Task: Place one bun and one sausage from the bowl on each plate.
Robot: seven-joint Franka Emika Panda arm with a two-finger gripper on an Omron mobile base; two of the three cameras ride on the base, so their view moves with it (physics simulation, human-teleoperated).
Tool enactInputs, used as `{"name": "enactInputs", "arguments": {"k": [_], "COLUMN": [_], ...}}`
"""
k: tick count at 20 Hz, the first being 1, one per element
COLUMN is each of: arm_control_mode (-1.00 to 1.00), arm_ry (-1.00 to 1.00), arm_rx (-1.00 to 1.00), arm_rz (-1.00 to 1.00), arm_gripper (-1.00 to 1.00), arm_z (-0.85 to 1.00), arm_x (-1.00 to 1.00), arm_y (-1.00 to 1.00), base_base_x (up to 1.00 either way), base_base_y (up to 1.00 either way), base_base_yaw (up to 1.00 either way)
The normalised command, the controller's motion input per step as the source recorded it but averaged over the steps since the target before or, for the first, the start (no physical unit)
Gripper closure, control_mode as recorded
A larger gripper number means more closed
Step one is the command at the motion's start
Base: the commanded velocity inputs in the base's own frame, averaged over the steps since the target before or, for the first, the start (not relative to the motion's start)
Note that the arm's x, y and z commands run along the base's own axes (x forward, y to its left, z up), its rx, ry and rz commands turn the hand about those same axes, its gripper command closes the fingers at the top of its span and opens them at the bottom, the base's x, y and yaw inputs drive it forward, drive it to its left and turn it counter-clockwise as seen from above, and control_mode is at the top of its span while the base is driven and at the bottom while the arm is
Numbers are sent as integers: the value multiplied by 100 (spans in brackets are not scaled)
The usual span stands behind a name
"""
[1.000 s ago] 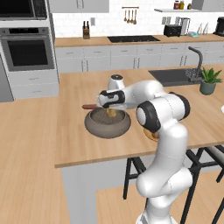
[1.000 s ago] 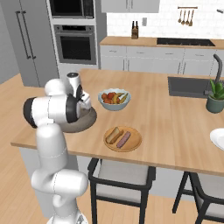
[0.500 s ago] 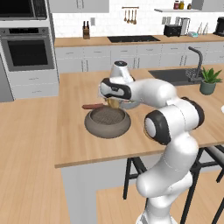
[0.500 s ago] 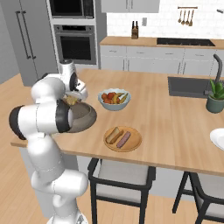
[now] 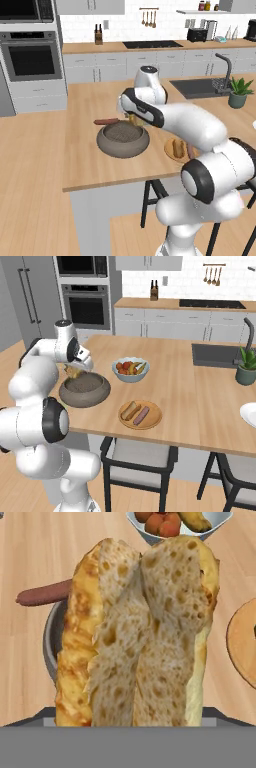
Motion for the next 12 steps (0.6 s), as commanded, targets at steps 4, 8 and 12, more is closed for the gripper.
{"name": "enactInputs", "arguments": {"k": [4, 8, 12], "arm_control_mode": [-100, -100, -100], "arm_ry": [-4, 9, 18], "arm_rx": [0, 0, 0], "arm_rz": [4, 3, 6], "arm_gripper": [100, 100, 100], "arm_z": [9, 58, 68], "arm_x": [-89, -54, -74], "arm_y": [-56, -49, -35], "base_base_x": [0, 0, 0], "base_base_y": [0, 0, 0], "base_base_yaw": [0, 0, 0]}}
